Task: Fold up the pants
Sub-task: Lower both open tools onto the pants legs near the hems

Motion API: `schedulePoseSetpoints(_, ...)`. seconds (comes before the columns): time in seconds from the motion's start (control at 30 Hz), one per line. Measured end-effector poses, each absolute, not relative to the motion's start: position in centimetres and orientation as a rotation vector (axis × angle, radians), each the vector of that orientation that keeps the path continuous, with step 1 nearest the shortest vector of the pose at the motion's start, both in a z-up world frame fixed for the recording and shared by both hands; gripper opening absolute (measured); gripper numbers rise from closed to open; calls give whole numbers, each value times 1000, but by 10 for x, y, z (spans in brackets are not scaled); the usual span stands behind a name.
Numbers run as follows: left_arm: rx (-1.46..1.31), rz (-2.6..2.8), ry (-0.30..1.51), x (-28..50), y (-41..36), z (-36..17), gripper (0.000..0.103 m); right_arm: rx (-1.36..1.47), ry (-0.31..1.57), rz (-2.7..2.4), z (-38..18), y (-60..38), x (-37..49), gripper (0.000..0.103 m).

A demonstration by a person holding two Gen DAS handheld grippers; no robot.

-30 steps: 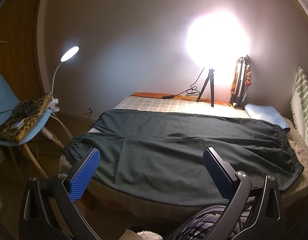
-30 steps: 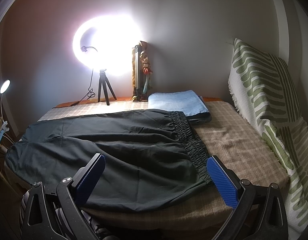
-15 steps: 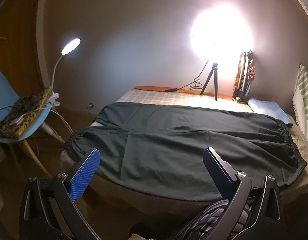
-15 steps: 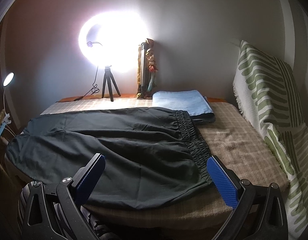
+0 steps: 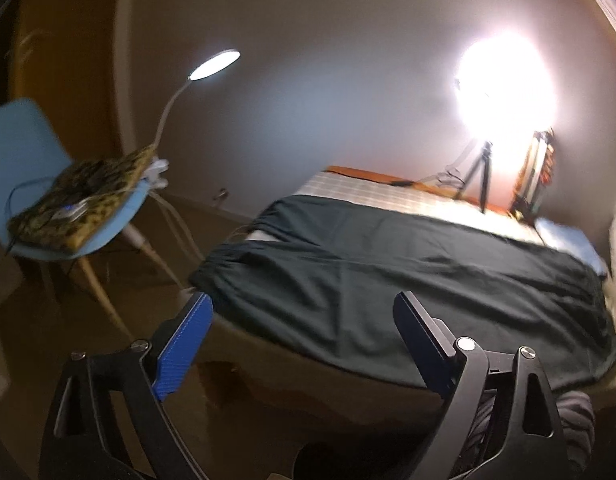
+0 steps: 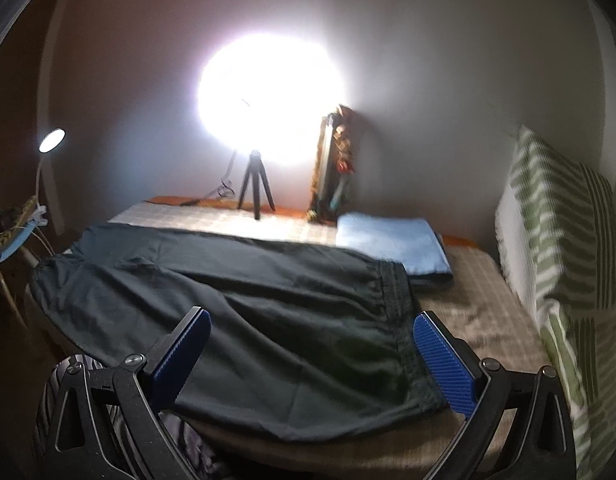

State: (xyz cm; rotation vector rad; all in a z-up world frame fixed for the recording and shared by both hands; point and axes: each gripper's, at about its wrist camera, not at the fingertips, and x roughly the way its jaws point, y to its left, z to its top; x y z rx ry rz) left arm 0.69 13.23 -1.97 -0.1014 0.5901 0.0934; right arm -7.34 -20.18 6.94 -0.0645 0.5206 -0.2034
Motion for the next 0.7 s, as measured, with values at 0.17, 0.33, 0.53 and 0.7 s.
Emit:
schedulePoseSetpoints(0.17, -135, 152, 575, 8, 168, -8, 85, -143, 476, -172, 87, -190, -60, 103)
schedulePoseSetpoints(0.33, -174, 174, 566, 18, 196, 7, 84, -142, 472, -91, 108, -184, -37, 103)
schedulePoseSetpoints(0.53, -193, 146, 589, 51, 216, 20, 84, -175, 484, 11, 130, -173, 5, 103)
schedulePoseSetpoints(0.7, -214, 121, 634, 102, 228, 19, 84, -143, 545, 104, 137, -172, 64, 103)
